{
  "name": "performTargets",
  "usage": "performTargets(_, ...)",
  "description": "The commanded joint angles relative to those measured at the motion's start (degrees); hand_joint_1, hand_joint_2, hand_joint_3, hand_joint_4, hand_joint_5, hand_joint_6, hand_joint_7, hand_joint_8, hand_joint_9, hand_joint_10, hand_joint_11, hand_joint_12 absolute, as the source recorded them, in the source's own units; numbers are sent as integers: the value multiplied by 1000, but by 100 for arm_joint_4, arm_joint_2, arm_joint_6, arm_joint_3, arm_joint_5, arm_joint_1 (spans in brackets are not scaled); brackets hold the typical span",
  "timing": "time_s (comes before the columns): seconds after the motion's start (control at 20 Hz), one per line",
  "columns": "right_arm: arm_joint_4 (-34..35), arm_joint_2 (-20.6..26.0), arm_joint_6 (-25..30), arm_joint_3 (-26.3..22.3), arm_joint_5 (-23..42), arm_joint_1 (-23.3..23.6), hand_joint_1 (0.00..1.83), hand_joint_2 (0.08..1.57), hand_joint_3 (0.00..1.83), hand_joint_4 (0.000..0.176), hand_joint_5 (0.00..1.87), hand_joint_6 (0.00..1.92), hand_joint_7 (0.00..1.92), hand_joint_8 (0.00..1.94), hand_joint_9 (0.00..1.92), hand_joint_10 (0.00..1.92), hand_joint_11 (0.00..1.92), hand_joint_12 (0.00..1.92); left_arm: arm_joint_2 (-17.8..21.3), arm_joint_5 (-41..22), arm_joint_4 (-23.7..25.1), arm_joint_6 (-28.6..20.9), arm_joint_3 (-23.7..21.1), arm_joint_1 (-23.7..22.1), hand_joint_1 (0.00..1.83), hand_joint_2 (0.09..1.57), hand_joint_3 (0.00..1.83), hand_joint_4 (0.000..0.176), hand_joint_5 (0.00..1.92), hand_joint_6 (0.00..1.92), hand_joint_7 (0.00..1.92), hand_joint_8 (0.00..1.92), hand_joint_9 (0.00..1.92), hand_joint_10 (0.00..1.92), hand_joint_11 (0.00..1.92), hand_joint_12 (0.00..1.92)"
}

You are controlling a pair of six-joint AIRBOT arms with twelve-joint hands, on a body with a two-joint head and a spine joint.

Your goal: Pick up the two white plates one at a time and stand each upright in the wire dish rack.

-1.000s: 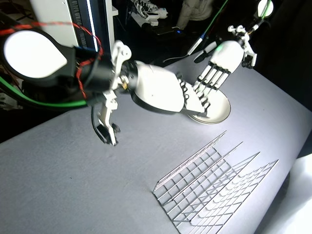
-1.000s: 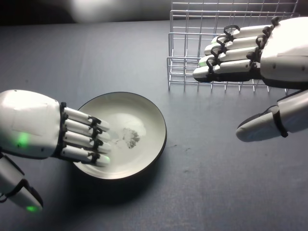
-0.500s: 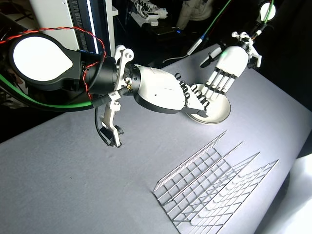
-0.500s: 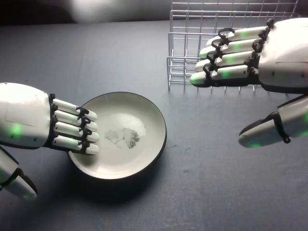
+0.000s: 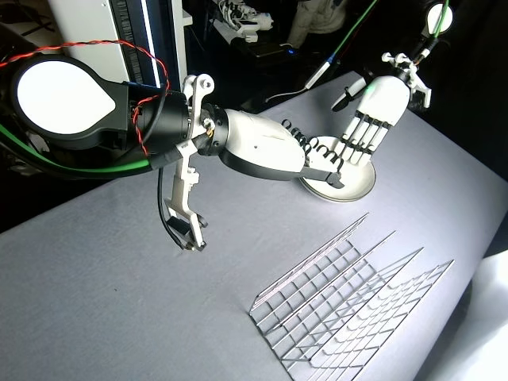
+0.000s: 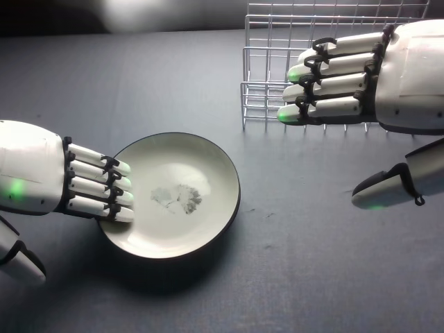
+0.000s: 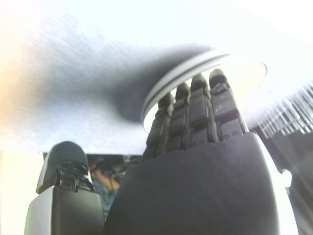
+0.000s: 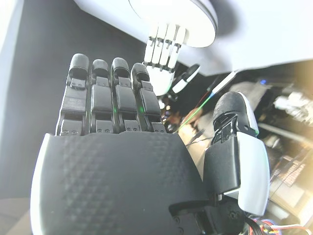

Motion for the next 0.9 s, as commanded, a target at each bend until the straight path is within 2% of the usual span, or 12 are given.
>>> performTargets(0.0, 226, 33, -45, 12, 436, 62, 0, 1123, 0, 0, 146, 2, 134, 1, 91, 2, 0, 299, 2, -98, -252, 0, 18, 1, 0, 1139, 17, 0, 7, 1, 0, 0, 0, 0, 0, 0)
performTargets(0.15, 226, 33, -98, 10, 563, 31, 0, 1116, 0, 0, 160, 6, 148, 5, 106, 6, 0, 267, -22, -63, -197, 0, 7, 84, 0, 1134, 13, 0, 3, 0, 0, 0, 0, 0, 0, 0)
performTargets(0.2, 226, 33, -102, 11, 585, 27, 0, 1110, 0, 0, 137, 5, 115, 5, 75, 6, 0, 178, -25, -62, -197, 0, 1, 109, 0, 1136, 13, 0, 8, 2, 0, 0, 0, 0, 0, 0)
performTargets(0.3, 226, 34, -105, 11, 609, 14, 0, 1104, 0, 0, 151, 4, 138, 4, 102, 9, 0, 255, -32, -61, -197, 0, -24, 149, 0, 1140, 13, 0, 13, 4, 0, 0, 0, 0, 0, 0)
performTargets(0.35, 227, 34, -105, 11, 655, 7, 0, 1104, 0, 0, 132, 4, 109, 5, 73, 7, 0, 174, -43, -45, -198, 0, -50, 166, 0, 1146, 15, 0, 29, 10, 0, 0, 0, 0, 0, 0)
performTargets(0.4, 227, 34, -105, 10, 693, -5, 0, 1096, 0, 0, 139, 4, 115, 5, 79, 7, 0, 206, -55, -16, -199, 0, -93, 180, 0, 1137, 11, 0, 10, 1, 0, 0, 0, 0, 0, 0)
performTargets(0.45, 226, 34, -107, 9, 694, -13, 0, 1095, 0, 0, 179, 2, 160, 2, 121, 9, 0, 350, -60, 11, -199, 1, -133, 184, 0, 1135, 9, 0, 2, 0, 0, 0, 0, 0, 0, 0)
performTargets(0.7, 226, 36, -105, 11, 757, -20, 0, 1102, 1, 0, 125, 4, 103, 5, 69, 4, 0, 172, -126, 207, -271, 6, -405, 185, 0, 1149, 12, 0, 18, 6, 0, 0, 0, 0, 0, 0)
performTargets(0.85, 227, 35, -108, 11, 845, -45, 0, 1101, 0, 0, 142, 5, 128, 5, 95, 7, 0, 266, -191, 215, -582, 6, -483, 164, 0, 1155, 13, 0, 3, 1, 0, 0, 0, 0, 0, 0)
